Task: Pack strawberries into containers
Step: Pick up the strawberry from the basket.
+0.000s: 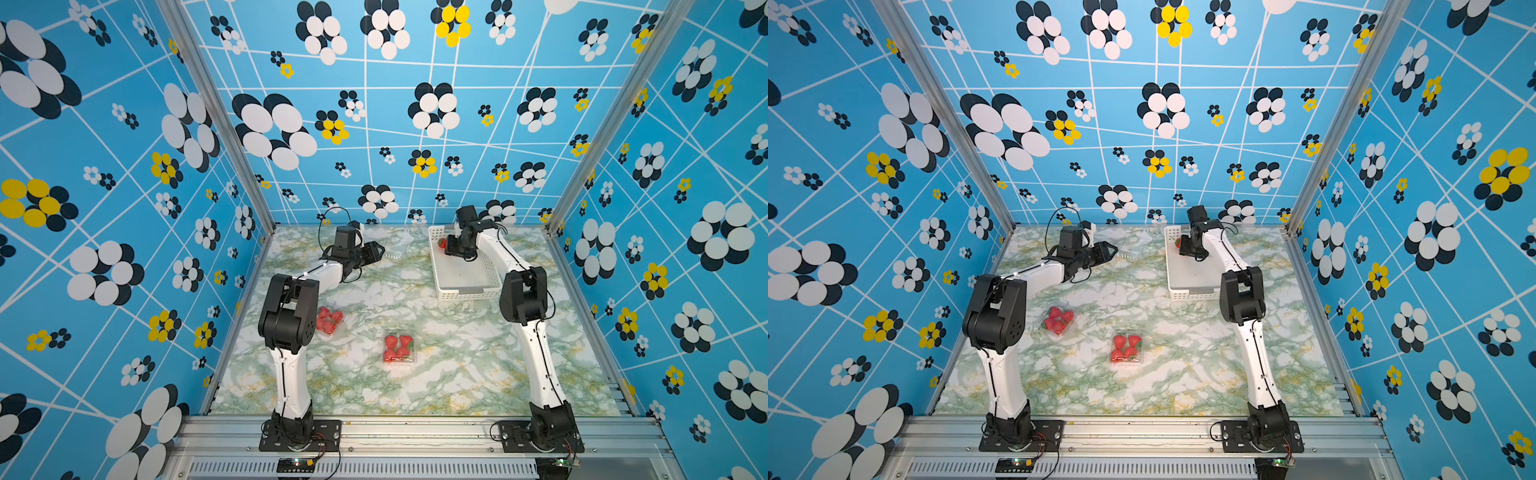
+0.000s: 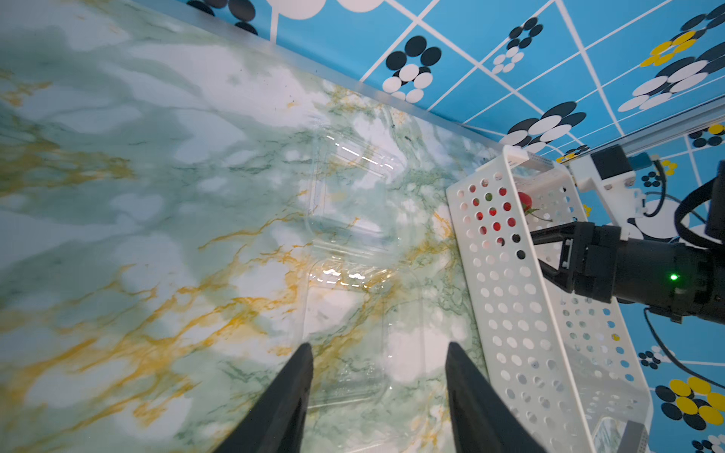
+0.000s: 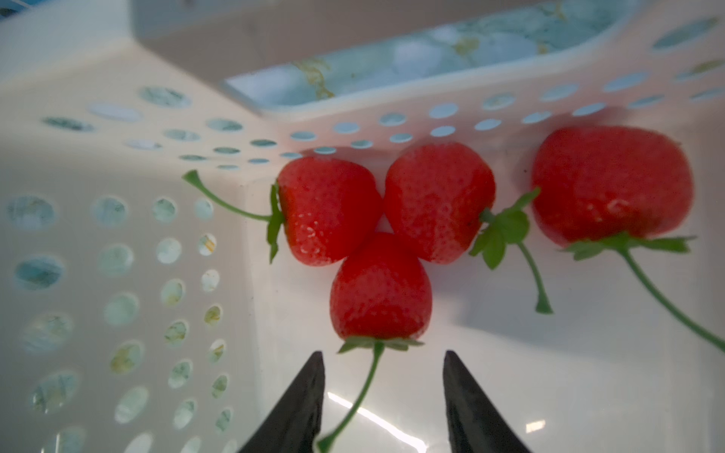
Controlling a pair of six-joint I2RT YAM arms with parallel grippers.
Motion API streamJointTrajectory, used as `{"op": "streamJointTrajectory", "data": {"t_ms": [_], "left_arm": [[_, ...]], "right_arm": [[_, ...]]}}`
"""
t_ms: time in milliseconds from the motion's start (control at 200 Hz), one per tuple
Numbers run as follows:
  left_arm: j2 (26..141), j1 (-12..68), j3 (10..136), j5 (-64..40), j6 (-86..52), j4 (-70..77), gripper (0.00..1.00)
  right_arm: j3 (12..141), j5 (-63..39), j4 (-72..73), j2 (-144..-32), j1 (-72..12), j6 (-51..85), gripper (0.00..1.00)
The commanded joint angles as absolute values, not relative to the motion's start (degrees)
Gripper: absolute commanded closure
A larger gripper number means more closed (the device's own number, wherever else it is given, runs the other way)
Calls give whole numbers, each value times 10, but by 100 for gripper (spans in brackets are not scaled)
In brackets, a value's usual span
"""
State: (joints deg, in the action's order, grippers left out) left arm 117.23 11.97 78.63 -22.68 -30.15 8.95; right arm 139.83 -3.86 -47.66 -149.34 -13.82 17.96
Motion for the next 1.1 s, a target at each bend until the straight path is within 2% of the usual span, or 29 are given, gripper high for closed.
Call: {"op": "streamJointTrajectory", "data": {"t_ms": [0, 280, 615, 660, 849, 1099], "left_arm": [[1188, 113, 810, -231, -281, 66, 44], [1219, 106, 826, -232, -279, 61, 44], [1237, 103, 834, -237, -281, 63, 44], [1237, 103, 833, -237, -283, 65, 44], [1232, 101, 826, -239, -288, 75, 44], [1213, 96, 799, -241, -297, 98, 44]], "right_arm": [[1429, -33, -491, -1514, -135, 169, 50], [1496, -26, -496, -1563, -134, 169, 49], [1516, -30, -470, -1592, -133, 181, 51], [1516, -33, -468, -1593, -133, 182, 54], [1507, -41, -481, -1576, -133, 180, 77], [1410, -59, -476, -1464, -136, 170, 81]]}}
